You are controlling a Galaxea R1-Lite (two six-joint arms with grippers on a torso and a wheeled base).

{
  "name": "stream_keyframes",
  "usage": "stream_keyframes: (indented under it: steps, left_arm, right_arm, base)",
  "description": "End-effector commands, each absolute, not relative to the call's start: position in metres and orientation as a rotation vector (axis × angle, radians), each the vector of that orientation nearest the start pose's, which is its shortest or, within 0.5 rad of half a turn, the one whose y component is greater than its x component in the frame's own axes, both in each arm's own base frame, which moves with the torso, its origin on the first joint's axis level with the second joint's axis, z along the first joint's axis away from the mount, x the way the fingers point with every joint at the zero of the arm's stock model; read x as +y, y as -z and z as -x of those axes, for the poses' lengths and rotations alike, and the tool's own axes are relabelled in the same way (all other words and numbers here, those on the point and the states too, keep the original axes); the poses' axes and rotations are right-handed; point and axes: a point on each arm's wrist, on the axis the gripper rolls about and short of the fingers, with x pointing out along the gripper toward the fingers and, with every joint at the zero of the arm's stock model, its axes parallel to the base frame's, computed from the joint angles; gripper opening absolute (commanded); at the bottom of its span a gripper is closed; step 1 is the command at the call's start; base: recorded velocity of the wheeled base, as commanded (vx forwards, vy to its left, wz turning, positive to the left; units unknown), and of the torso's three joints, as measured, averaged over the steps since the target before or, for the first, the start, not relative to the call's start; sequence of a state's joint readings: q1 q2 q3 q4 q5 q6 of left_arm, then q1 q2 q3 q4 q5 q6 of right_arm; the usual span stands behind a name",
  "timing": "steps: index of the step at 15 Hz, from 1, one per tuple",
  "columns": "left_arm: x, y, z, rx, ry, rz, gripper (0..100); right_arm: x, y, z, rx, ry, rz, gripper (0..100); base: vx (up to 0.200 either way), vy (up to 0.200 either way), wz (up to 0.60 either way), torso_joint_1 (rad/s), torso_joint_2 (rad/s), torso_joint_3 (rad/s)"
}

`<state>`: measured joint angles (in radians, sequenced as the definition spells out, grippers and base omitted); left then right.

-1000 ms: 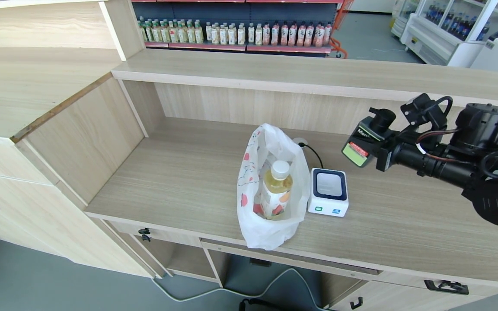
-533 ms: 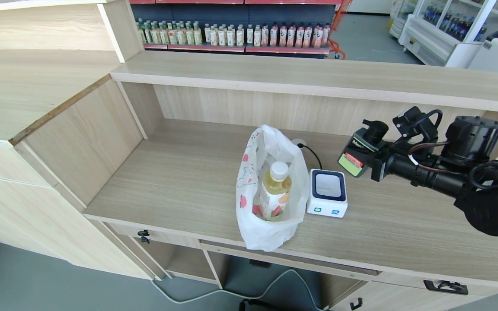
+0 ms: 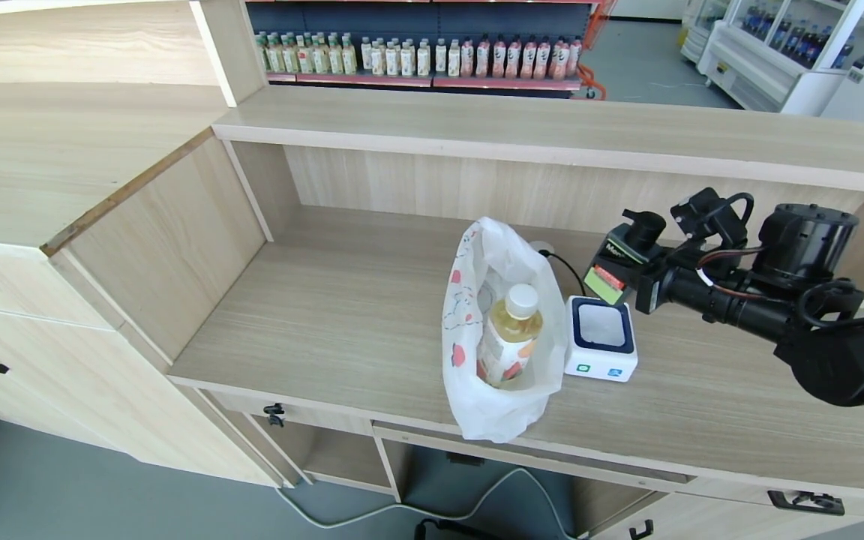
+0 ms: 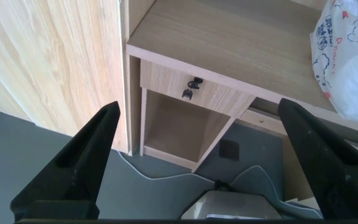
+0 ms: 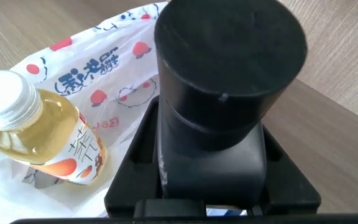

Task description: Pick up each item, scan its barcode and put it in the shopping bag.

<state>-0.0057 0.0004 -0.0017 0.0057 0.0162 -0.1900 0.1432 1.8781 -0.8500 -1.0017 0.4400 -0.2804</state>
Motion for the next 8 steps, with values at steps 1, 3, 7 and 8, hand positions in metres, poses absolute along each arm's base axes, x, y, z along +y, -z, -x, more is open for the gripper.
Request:
stream_keyframes:
  steps: [1, 3, 7, 8]
  left_arm:
    - [0.001, -0.075, 0.023, 0.004, -0.011, 0.190, 100]
    - [0.001, -0.075, 0.023, 0.004, -0.011, 0.190, 100]
    - [0.001, -0.075, 0.023, 0.004, -0.011, 0.190, 100]
    - [0.001, -0.075, 0.023, 0.004, -0.011, 0.190, 100]
  right_arm:
    - [0.066, -0.162, -0.356, -0.040, -0.600, 0.263, 0]
    - [0.075, -0.153, -0.368, -0.023, -0.624, 0.233, 0]
    - [0.085, -0.145, -0.373, 0.005, -0.689, 0.158, 0]
    - [0.085, -0.145, -0.372, 0.006, -0.712, 0.152, 0]
  base:
    - [0.000, 0.000, 0.00, 0.000, 0.00, 0.000]
    - [0.000, 0.000, 0.00, 0.000, 0.00, 0.000]
    - [0.000, 0.000, 0.00, 0.000, 0.00, 0.000]
    - [0.000, 0.000, 0.00, 0.000, 0.00, 0.000]
